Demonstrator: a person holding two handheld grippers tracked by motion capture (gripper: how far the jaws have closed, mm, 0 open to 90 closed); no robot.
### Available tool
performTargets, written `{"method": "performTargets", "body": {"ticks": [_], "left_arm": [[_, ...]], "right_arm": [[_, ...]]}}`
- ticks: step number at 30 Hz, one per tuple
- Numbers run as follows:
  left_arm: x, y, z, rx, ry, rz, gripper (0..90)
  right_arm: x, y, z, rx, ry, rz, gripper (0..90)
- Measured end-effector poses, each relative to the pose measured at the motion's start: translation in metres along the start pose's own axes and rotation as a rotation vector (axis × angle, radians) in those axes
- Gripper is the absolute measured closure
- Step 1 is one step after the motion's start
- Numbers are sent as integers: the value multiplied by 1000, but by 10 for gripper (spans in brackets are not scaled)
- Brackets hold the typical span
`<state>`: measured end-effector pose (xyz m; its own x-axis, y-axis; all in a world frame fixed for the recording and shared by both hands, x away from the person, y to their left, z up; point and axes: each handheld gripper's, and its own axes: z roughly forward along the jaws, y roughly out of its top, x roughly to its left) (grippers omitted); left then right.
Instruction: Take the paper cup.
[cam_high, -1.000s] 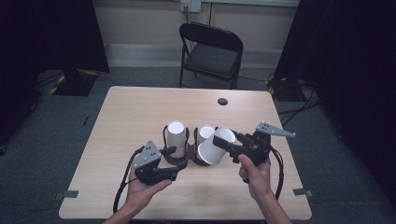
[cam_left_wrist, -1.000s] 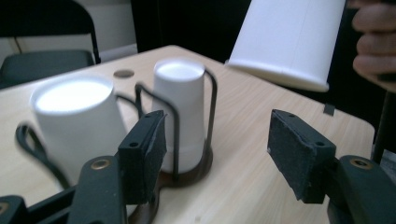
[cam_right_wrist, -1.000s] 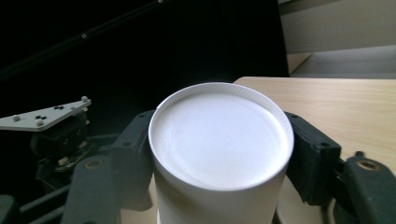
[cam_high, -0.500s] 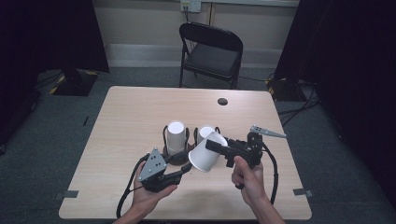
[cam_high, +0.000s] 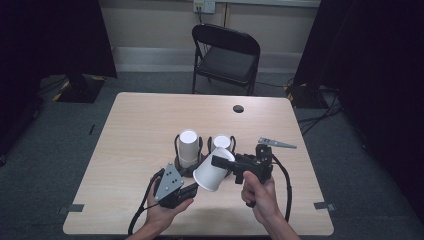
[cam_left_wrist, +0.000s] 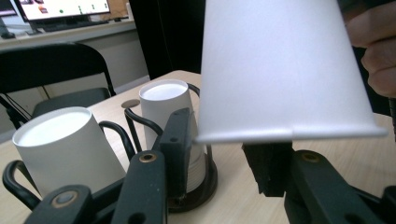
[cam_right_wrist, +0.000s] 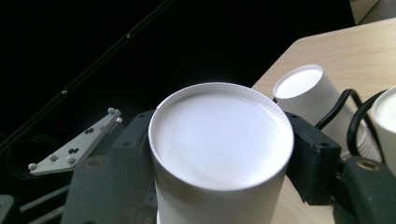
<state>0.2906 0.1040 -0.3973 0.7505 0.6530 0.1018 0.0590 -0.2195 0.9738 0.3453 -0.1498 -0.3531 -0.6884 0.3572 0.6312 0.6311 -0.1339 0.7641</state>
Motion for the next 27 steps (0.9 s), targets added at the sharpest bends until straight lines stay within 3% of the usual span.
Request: {"method": "performTargets", "body": {"ticks": [5, 11, 16, 22, 23, 27], "left_arm": [[-3, 1, -2, -37, 23, -2, 621], [-5, 0, 1, -69, 28, -6, 630], [-9, 0, 1, -68, 38, 4, 649], [-6, 1, -1, -50, 36, 5, 711], [-4, 1, -2, -49, 36, 0, 750], [-1, 2, -3, -44, 22, -6, 781]], "right_arm": [[2, -2, 4, 14, 16, 5, 334], [2, -4, 7, 16, 50, 44, 335], [2, -6, 11, 27, 72, 59, 333], [2, -7, 13, 44, 71, 38, 319], [2, -8, 14, 52, 47, 7, 298], [3, -10, 15, 44, 22, -17, 264]]}}
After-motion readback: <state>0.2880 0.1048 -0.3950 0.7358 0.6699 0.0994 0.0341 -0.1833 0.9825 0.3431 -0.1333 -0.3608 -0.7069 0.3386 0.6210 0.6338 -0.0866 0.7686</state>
